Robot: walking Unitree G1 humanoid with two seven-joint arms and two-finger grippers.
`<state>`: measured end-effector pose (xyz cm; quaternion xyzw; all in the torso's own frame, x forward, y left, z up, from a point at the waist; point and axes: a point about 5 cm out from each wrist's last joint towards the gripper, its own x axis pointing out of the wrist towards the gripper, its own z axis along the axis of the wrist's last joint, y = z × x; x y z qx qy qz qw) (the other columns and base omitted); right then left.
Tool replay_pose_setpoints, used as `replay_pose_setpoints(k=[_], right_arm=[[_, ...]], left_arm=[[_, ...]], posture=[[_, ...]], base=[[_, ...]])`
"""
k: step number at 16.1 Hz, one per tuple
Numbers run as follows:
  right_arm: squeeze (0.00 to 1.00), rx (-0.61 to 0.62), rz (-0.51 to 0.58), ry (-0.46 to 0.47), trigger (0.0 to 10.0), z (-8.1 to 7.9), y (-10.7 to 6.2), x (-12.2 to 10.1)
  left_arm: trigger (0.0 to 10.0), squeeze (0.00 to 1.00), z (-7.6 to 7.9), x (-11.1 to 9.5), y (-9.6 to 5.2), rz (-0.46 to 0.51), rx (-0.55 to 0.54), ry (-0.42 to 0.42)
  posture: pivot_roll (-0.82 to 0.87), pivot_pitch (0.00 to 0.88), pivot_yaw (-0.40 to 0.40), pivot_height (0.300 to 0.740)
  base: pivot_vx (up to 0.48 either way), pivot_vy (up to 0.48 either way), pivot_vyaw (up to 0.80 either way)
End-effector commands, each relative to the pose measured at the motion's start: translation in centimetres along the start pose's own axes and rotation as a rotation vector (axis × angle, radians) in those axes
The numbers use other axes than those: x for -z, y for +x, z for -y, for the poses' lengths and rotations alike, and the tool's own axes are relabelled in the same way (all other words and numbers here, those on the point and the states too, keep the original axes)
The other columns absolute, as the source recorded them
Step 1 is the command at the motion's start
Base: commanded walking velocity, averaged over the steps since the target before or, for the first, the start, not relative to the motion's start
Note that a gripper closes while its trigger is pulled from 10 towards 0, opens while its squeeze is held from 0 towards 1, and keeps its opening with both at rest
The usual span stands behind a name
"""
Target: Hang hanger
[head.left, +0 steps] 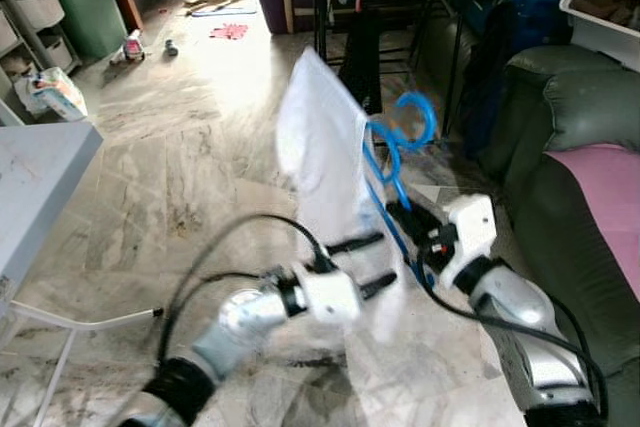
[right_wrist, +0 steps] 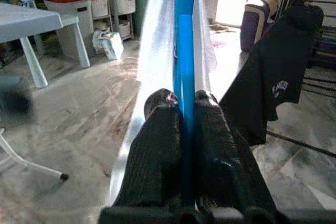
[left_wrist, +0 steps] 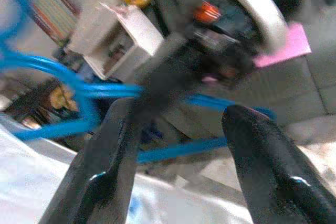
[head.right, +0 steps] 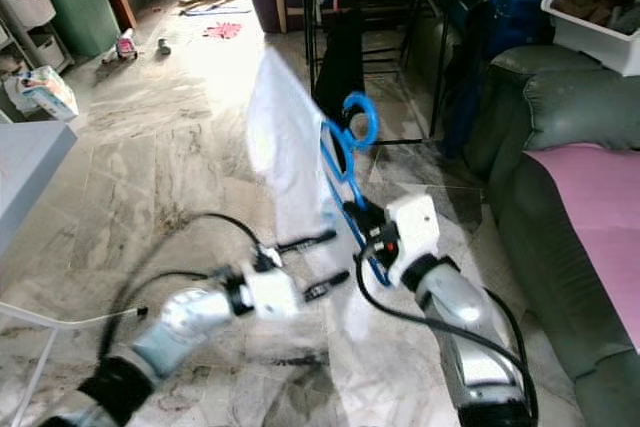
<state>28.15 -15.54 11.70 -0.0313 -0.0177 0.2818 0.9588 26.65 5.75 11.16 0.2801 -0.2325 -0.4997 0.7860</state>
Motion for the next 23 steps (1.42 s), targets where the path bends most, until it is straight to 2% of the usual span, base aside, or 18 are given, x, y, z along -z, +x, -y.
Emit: replay_pose_setpoints(k=[1, 2, 3, 4, 6, 8, 9, 11, 13, 16, 18, 19, 20, 21, 23], right_arm=[[0.00, -0.004, 0.063, -0.016, 10.0, 0.1, 0.1, -0.9], [0.00, -0.009, 0.051, -0.028, 10.0, 0.2, -0.2, -0.7], [0.00, -0.022, 0.025, -0.058, 10.0, 0.4, -0.9, -0.1], [0.00, -0.028, 0.019, -0.067, 10.0, 0.5, -1.1, 0.1], [0.00, -0.058, -0.027, -0.117, 10.0, 1.2, -2.3, 0.7], [0.00, -0.084, -0.058, -0.152, 10.0, 2.0, -3.3, 0.9], [0.00, -0.113, -0.077, -0.169, 10.0, 2.6, -4.2, 0.9], [0.00, -0.179, -0.108, -0.170, 10.0, 2.7, -4.9, 1.0], [0.00, -0.267, -0.162, -0.185, 10.0, 2.6, -6.0, 1.1], [0.00, -0.250, -0.175, -0.262, 10.0, 3.3, -6.4, 1.1], [0.00, -0.236, -0.166, -0.309, 10.0, 3.5, -6.3, 0.7], [0.00, -0.247, -0.168, -0.322, 10.0, 3.4, -6.3, 0.6], [0.00, -0.280, -0.182, -0.351, 10.0, 3.1, -6.3, 0.6], [0.00, -0.297, -0.188, -0.360, 10.0, 2.9, -6.4, 0.7], [0.00, -0.305, -0.189, -0.366, 10.0, 2.7, -6.4, 0.8]], left_arm=[[10.0, 1.00, -0.6, -0.2, -0.6, -0.002, -0.008, 0.005], [10.0, 1.00, -1.3, -0.3, -1.0, -0.002, -0.018, 0.023], [10.0, 1.00, -2.8, -0.4, -2.3, -0.014, -0.033, 0.058], [10.0, 1.00, -3.3, -0.5, -2.7, -0.023, -0.035, 0.064], [10.0, 1.00, -4.7, 0.6, -4.6, -0.107, -0.017, 0.106], [10.0, 1.00, -5.7, 1.3, -5.3, -0.160, 0.000, 0.142], [10.0, 1.00, -6.6, 1.6, -5.4, -0.190, 0.030, 0.198], [10.0, 1.00, -7.3, 1.6, -5.1, -0.202, 0.083, 0.270], [10.0, 1.00, -7.6, 1.8, -4.5, -0.215, 0.191, 0.311], [10.0, 1.00, -8.0, 2.0, -3.7, -0.217, 0.262, 0.357], [10.0, 1.00, -8.3, 2.5, -3.1, -0.253, 0.315, 0.393], [10.0, 0.95, -8.4, 2.7, -3.0, -0.265, 0.339, 0.403], [10.0, 0.27, -8.6, 2.9, -2.7, -0.280, 0.347, 0.411], [10.0, 0.21, -8.8, 3.0, -2.5, -0.287, 0.348, 0.417], [10.0, 0.21, -9.2, 3.1, -2.2, -0.298, 0.345, 0.439]], posture=[[-0.01, 0.041, 0.013, 0.740], [-0.01, 0.042, 0.016, 0.740], [-0.01, 0.040, 0.021, 0.740], [0.00, 0.040, 0.023, 0.740], [0.00, 0.044, 0.032, 0.740], [-0.01, 0.045, 0.035, 0.740], [-0.01, 0.046, 0.037, 0.740], [-0.01, 0.047, 0.043, 0.740], [-0.01, 0.050, 0.050, 0.740], [-0.02, 0.048, 0.080, 0.740], [-0.02, 0.048, 0.098, 0.740], [-0.02, 0.048, 0.103, 0.740], [-0.02, 0.046, 0.109, 0.740], [-0.03, 0.046, 0.114, 0.740], [-0.03, 0.045, 0.118, 0.740]], base=[[0.000, 0.000, 0.00], [0.000, 0.000, 0.00], [0.000, 0.000, 0.00], [0.000, 0.000, 0.00], [0.000, 0.000, 0.00], [0.000, 0.000, 0.00], [0.000, 0.000, 0.00], [0.000, 0.000, 0.00], [0.000, 0.000, 0.00], [0.000, 0.000, 0.00], [0.000, 0.000, 0.00], [0.000, 0.000, 0.00], [0.000, 0.000, 0.00], [0.000, 0.000, 0.00], [0.000, 0.000, 0.00]])
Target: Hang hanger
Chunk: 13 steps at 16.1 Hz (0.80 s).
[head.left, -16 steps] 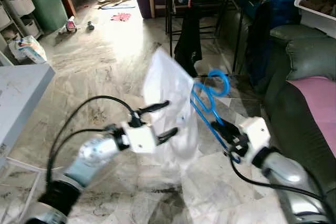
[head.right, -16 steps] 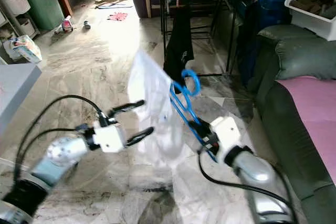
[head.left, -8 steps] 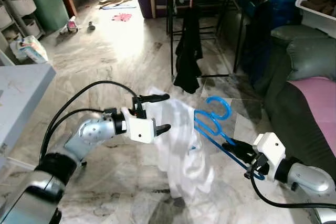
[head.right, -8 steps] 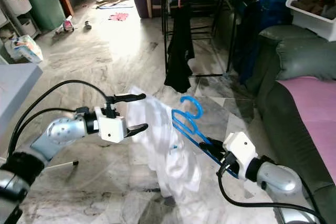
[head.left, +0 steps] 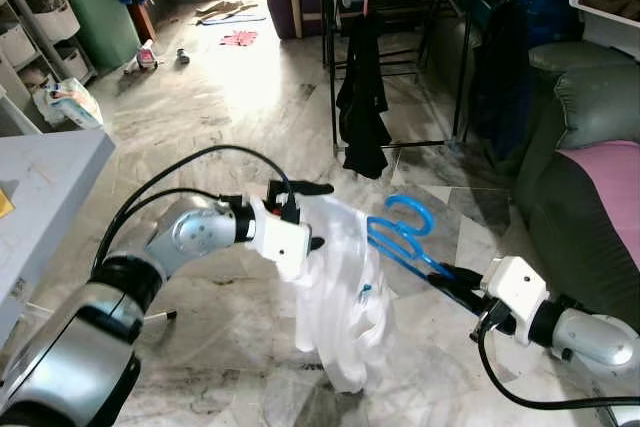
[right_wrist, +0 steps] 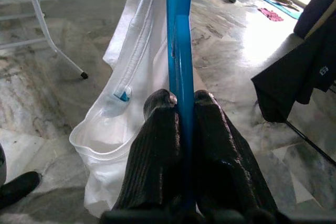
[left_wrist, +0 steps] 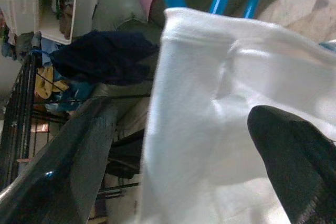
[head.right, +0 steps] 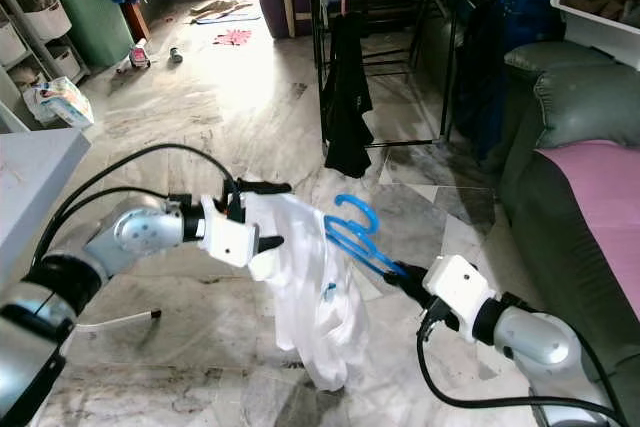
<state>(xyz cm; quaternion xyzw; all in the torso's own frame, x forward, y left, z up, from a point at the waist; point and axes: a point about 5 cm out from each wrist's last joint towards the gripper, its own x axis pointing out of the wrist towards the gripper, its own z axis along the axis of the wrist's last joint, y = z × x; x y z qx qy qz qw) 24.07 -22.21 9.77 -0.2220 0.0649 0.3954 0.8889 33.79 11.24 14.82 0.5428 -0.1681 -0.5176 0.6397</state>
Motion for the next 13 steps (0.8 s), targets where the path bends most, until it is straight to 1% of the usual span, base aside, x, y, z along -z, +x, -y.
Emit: replay_pose_setpoints(k=[1, 3, 4, 5, 7, 8, 9, 10, 11, 12, 13], right_arm=[[0.00, -0.016, 0.064, -0.064, 10.0, -0.2, 0.5, -1.4], [0.00, -0.020, 0.064, -0.080, 10.0, -0.3, 0.7, -1.5], [0.00, -0.019, 0.065, -0.086, 10.0, -0.2, 0.8, -1.6], [0.00, -0.019, 0.064, -0.092, 10.0, -0.2, 0.9, -1.7], [0.00, -0.022, 0.065, -0.099, 10.0, -0.2, 1.1, -1.7], [0.00, -0.020, 0.063, -0.113, 10.0, -0.1, 1.3, -1.7], [0.00, -0.017, 0.061, -0.126, 10.0, -0.1, 1.4, -1.7], [0.00, -0.015, 0.060, -0.129, 10.0, -0.1, 1.5, -1.7], [0.00, -0.011, 0.048, -0.168, 10.0, 0.0, 1.7, -1.7], [0.00, -0.009, 0.047, -0.170, 10.0, 0.0, 1.7, -1.7], [0.00, 0.003, 0.054, -0.162, 10.0, 0.0, 1.8, -1.7]], left_arm=[[10.0, 0.00, -0.6, 0.6, 0.1, -0.056, 0.018, 0.035], [10.0, 0.00, -0.7, 1.2, 0.4, -0.121, 0.047, 0.053], [10.0, 0.00, -0.5, 1.5, 0.5, -0.146, 0.076, 0.041], [10.0, 0.00, -0.1, 1.8, 0.6, -0.173, 0.132, 0.046], [10.0, 0.00, 0.2, 2.1, 0.9, -0.210, 0.161, 0.046], [4.2, 0.00, 0.3, 2.2, 1.1, -0.220, 0.173, 0.046], [0.0, 0.00, 0.1, 2.1, 1.4, -0.226, 0.176, 0.048], [0.0, 0.00, -0.1, 2.1, 1.6, -0.232, 0.171, 0.046], [0.6, 0.00, -0.7, 2.2, 2.0, -0.264, 0.162, 0.047], [1.0, 0.00, -0.8, 2.1, 2.0, -0.267, 0.163, 0.049], [1.1, 0.00, -0.9, 2.1, 2.2, -0.277, 0.168, 0.049]], posture=[[-0.02, 0.043, 0.120, 0.740], [-0.03, 0.039, 0.122, 0.740], [-0.03, 0.037, 0.121, 0.740], [-0.03, 0.035, 0.119, 0.740], [-0.03, 0.032, 0.118, 0.740], [-0.03, 0.030, 0.118, 0.740], [-0.03, 0.030, 0.118, 0.740], [-0.03, 0.029, 0.120, 0.740], [-0.03, 0.027, 0.125, 0.740], [-0.03, 0.027, 0.125, 0.740], [-0.03, 0.027, 0.127, 0.740]], base=[[0.000, 0.000, 0.00], [0.000, 0.000, 0.00], [0.000, 0.000, 0.00], [0.000, 0.000, 0.00], [0.000, 0.000, 0.00], [0.000, 0.000, 0.00], [0.000, 0.000, 0.00], [0.000, 0.000, 0.00], [0.000, 0.000, 0.00], [0.000, 0.000, 0.00], [0.000, 0.000, 0.00]])
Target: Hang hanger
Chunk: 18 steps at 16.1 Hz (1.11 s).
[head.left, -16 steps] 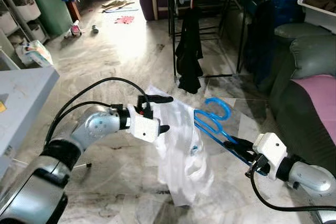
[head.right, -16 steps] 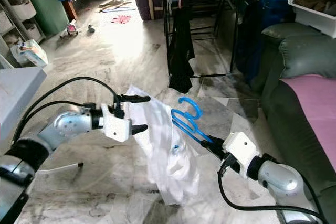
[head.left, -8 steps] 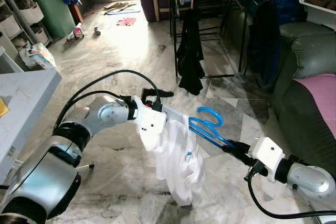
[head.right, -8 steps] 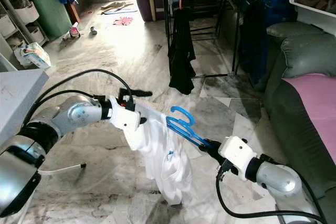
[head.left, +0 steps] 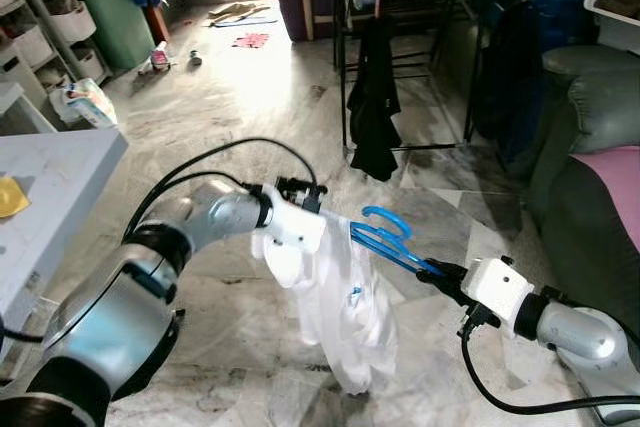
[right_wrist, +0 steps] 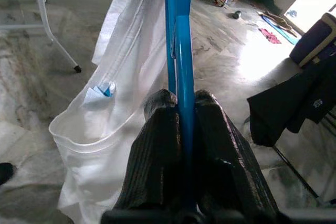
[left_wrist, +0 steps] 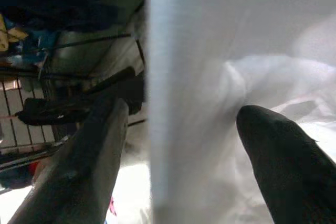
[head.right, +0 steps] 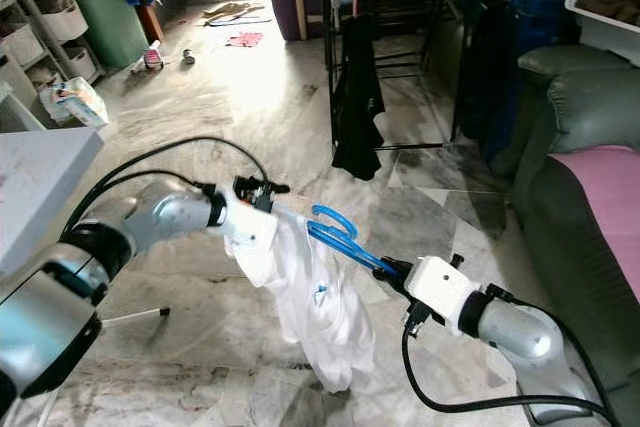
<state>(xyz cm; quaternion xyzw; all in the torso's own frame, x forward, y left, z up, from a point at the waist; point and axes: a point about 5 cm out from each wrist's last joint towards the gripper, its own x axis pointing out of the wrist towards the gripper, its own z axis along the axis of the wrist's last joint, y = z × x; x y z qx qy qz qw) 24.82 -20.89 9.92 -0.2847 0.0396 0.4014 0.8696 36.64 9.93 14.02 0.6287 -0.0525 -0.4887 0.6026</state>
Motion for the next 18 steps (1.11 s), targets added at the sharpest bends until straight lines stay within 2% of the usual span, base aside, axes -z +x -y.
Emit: replay_pose_setpoints(k=[1, 2, 3, 4, 6, 8, 9, 10, 11, 12, 13, 14, 15, 16, 17, 18], right_arm=[[0.00, 0.015, 0.050, -0.035, 10.0, 0.2, 0.4, -1.0], [0.00, 0.015, 0.038, -0.054, 10.0, 0.2, 0.4, -0.8], [0.00, 0.021, 0.019, -0.100, 10.0, 0.3, 0.3, -0.6], [0.00, 0.046, 0.017, -0.122, 10.0, 0.5, 0.4, -0.6], [0.00, 0.064, 0.031, -0.124, 10.0, 0.7, 0.7, -0.8], [0.00, 0.062, 0.026, -0.132, 10.0, 0.7, 0.8, -0.8], [0.00, 0.062, 0.025, -0.139, 10.0, 0.6, 0.9, -0.7], [0.00, 0.069, 0.027, -0.144, 10.0, 0.6, 1.0, -0.7], [0.00, 0.070, 0.027, -0.145, 10.0, 0.6, 1.0, -0.7], [0.00, 0.072, 0.029, -0.143, 10.0, 0.5, 1.1, -0.7], [0.00, 0.071, 0.030, -0.143, 10.0, 0.5, 1.1, -0.7], [0.00, 0.071, 0.032, -0.144, 10.0, 0.5, 1.1, -0.7], [0.00, 0.073, 0.034, -0.144, 10.0, 0.5, 1.1, -0.7], [0.00, 0.071, 0.035, -0.146, 10.0, 0.5, 1.1, -0.7], [0.00, 0.071, 0.036, -0.147, 10.0, 0.5, 1.1, -0.7], [0.00, 0.071, 0.037, -0.147, 10.0, 0.5, 1.2, -0.7]], left_arm=[[1.2, 0.00, -0.2, 0.4, -0.2, -0.030, 0.025, 0.007], [2.2, 0.00, -0.4, 0.4, -0.1, -0.046, 0.045, 0.011], [6.7, 0.00, -0.5, 0.5, -0.2, -0.061, 0.080, 0.000], [4.9, 0.00, -0.8, 0.5, -0.1, -0.064, 0.089, 0.000], [3.5, 0.00, -0.9, 0.3, -0.1, -0.064, 0.097, 0.013], [2.6, 0.00, -0.9, 0.3, 0.0, -0.064, 0.107, 0.020], [4.4, 0.00, -0.9, 0.3, 0.0, -0.072, 0.120, 0.020], [4.5, 0.00, -0.9, 0.3, 0.0, -0.076, 0.128, 0.019], [4.2, 0.00, -1.0, 0.2, 0.1, -0.070, 0.125, 0.018], [3.1, 0.00, -0.9, 0.0, 0.2, -0.062, 0.133, 0.017], [2.9, 0.00, -0.9, 0.0, 0.3, -0.060, 0.136, 0.017], [2.9, 0.00, -0.9, -0.1, 0.3, -0.057, 0.138, 0.017], [3.8, 0.00, -1.0, -0.3, 0.4, -0.047, 0.125, 0.007], [4.1, 0.00, -1.1, -0.4, 0.5, -0.043, 0.115, 0.007], [4.1, 0.00, -1.2, -0.4, 0.5, -0.041, 0.109, 0.006], [3.3, 0.00, -1.4, -0.6, 0.6, -0.040, 0.101, 0.007]], posture=[[-0.04, 0.028, 0.131, 0.740], [-0.04, 0.028, 0.131, 0.740], [-0.04, 0.032, 0.136, 0.740], [-0.04, 0.032, 0.137, 0.740], [-0.03, 0.034, 0.139, 0.740], [-0.03, 0.034, 0.141, 0.740], [-0.03, 0.036, 0.143, 0.740], [-0.03, 0.036, 0.143, 0.740], [-0.03, 0.037, 0.146, 0.740], [-0.03, 0.037, 0.147, 0.740], [-0.03, 0.037, 0.149, 0.740], [-0.03, 0.037, 0.149, 0.740], [-0.03, 0.038, 0.149, 0.740], [-0.03, 0.038, 0.149, 0.740], [-0.03, 0.038, 0.149, 0.740], [-0.03, 0.037, 0.148, 0.740]], base=[[0.000, 0.000, 0.00], [0.000, 0.000, 0.00], [0.000, 0.000, 0.00], [0.000, 0.000, 0.00], [0.000, 0.000, 0.00], [0.000, 0.000, 0.00], [0.000, 0.000, 0.00], [0.000, 0.000, 0.00], [0.000, 0.000, 0.00], [0.000, 0.000, 0.00], [0.000, 0.000, 0.00], [0.000, 0.000, 0.00], [0.000, 0.000, 0.00], [0.000, 0.000, 0.00], [0.000, 0.000, 0.00], [0.000, 0.000, 0.00]])
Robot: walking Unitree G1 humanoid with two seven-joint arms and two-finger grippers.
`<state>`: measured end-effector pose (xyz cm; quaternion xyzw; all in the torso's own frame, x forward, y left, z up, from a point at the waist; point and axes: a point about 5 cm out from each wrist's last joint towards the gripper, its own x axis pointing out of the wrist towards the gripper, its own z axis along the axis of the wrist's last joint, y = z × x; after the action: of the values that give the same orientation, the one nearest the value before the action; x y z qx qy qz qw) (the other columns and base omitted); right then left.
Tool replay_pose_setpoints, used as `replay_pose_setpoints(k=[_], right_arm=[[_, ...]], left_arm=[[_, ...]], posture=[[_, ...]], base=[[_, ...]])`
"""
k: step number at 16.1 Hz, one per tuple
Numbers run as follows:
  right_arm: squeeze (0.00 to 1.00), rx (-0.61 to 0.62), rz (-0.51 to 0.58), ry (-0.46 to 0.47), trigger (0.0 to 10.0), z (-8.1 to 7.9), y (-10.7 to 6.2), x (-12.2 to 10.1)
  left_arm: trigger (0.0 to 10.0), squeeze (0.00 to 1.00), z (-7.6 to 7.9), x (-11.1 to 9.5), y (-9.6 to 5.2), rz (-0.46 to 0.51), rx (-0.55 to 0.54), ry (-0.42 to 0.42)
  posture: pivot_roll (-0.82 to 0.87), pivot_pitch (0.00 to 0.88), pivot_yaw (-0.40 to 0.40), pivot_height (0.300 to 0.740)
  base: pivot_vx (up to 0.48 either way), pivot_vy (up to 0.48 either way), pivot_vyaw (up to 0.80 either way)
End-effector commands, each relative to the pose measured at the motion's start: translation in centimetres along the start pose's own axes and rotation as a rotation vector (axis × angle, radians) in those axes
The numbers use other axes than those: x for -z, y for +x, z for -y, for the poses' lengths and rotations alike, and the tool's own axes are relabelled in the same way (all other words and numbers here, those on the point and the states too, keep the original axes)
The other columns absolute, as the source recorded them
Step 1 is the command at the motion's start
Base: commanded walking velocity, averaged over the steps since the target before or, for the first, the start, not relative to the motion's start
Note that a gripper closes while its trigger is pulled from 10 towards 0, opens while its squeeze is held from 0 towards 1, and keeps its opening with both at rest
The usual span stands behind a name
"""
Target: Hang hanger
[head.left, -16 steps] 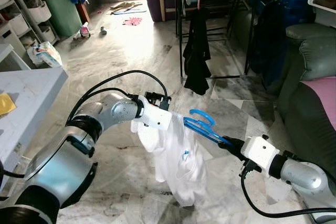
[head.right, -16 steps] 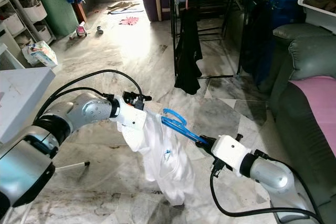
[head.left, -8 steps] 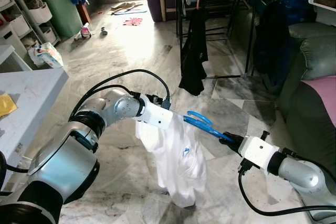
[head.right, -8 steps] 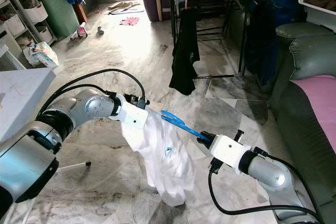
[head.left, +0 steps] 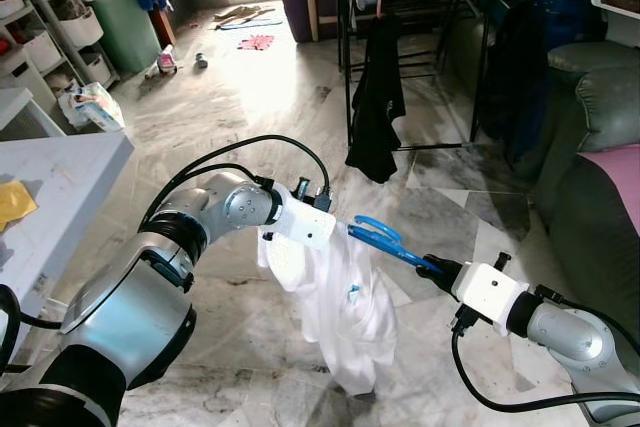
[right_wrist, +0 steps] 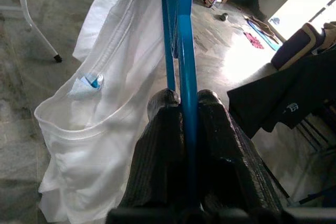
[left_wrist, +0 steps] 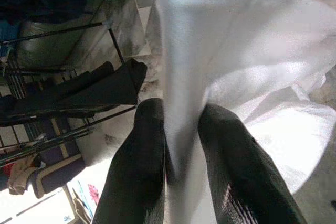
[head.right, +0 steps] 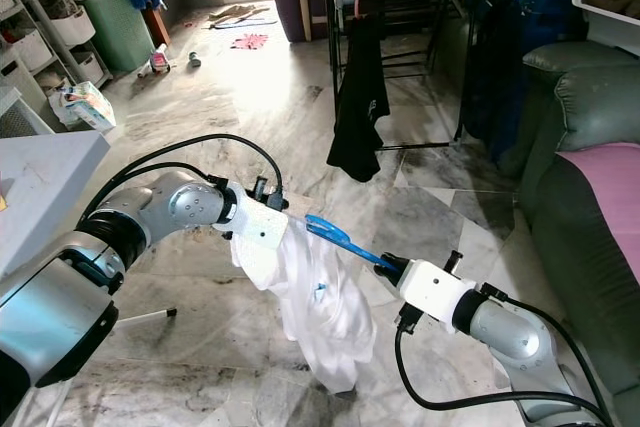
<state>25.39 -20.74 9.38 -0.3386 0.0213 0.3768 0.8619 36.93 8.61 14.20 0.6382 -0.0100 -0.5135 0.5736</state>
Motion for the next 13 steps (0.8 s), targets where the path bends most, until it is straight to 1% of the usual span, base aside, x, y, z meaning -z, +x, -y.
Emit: replay_pose_setpoints(k=[1, 2, 3, 4, 9, 10, 11, 12, 13], right_arm=[[0.00, 0.023, 0.064, -0.035, 10.0, 0.6, 0.6, -1.2], [0.00, 0.021, 0.065, -0.037, 10.0, 0.6, 0.7, -1.2], [0.00, 0.019, 0.066, -0.038, 10.0, 0.5, 0.8, -1.2], [0.00, 0.015, 0.072, -0.041, 10.0, 0.5, 0.8, -1.3], [0.00, 0.002, 0.087, -0.048, 10.0, 0.5, 0.9, -1.4], [0.00, -0.010, 0.085, -0.063, 10.0, 0.6, 0.9, -1.5], [0.77, -0.029, 0.084, -0.055, 10.0, 0.6, 1.0, -1.5], [1.00, -0.048, 0.082, -0.045, 10.0, 0.8, 1.0, -1.5], [1.00, -0.063, 0.081, -0.049, 10.0, 1.0, 1.0, -1.5]], left_arm=[[2.4, 0.00, -0.7, 0.2, -0.4, -0.014, -0.011, 0.003], [1.7, 0.00, -0.7, 0.2, -0.4, -0.015, -0.009, 0.002], [1.5, 0.00, -0.7, 0.2, -0.4, -0.015, -0.008, 0.001], [0.0, 0.00, -0.5, 0.3, -0.4, -0.016, 0.000, 0.000], [0.0, 0.00, 0.0, 0.6, -0.5, -0.014, 0.010, -0.021], [0.0, 0.00, 0.3, 1.0, -0.7, -0.014, 0.003, -0.068], [0.0, 0.00, 0.6, 1.4, -0.9, -0.019, 0.000, -0.104], [0.0, 0.00, 1.1, 1.9, -1.2, -0.011, 0.001, -0.183], [0.0, 0.00, 1.4, 2.2, -1.4, -0.010, 0.001, -0.212]], posture=[[-0.03, 0.037, 0.148, 0.740], [-0.03, 0.038, 0.147, 0.740], [-0.03, 0.038, 0.148, 0.740], [-0.03, 0.039, 0.149, 0.740], [-0.04, 0.042, 0.138, 0.740], [-0.04, 0.043, 0.134, 0.740], [-0.04, 0.043, 0.124, 0.740], [-0.05, 0.042, 0.114, 0.740], [-0.05, 0.043, 0.109, 0.740]], base=[[0.000, 0.000, 0.00], [0.000, 0.000, 0.00], [0.000, 0.000, 0.00], [0.000, 0.000, 0.00], [0.000, 0.000, 0.00], [0.000, 0.000, 0.00], [0.000, 0.000, 0.00], [0.000, 0.000, 0.00], [0.000, 0.000, 0.00]])
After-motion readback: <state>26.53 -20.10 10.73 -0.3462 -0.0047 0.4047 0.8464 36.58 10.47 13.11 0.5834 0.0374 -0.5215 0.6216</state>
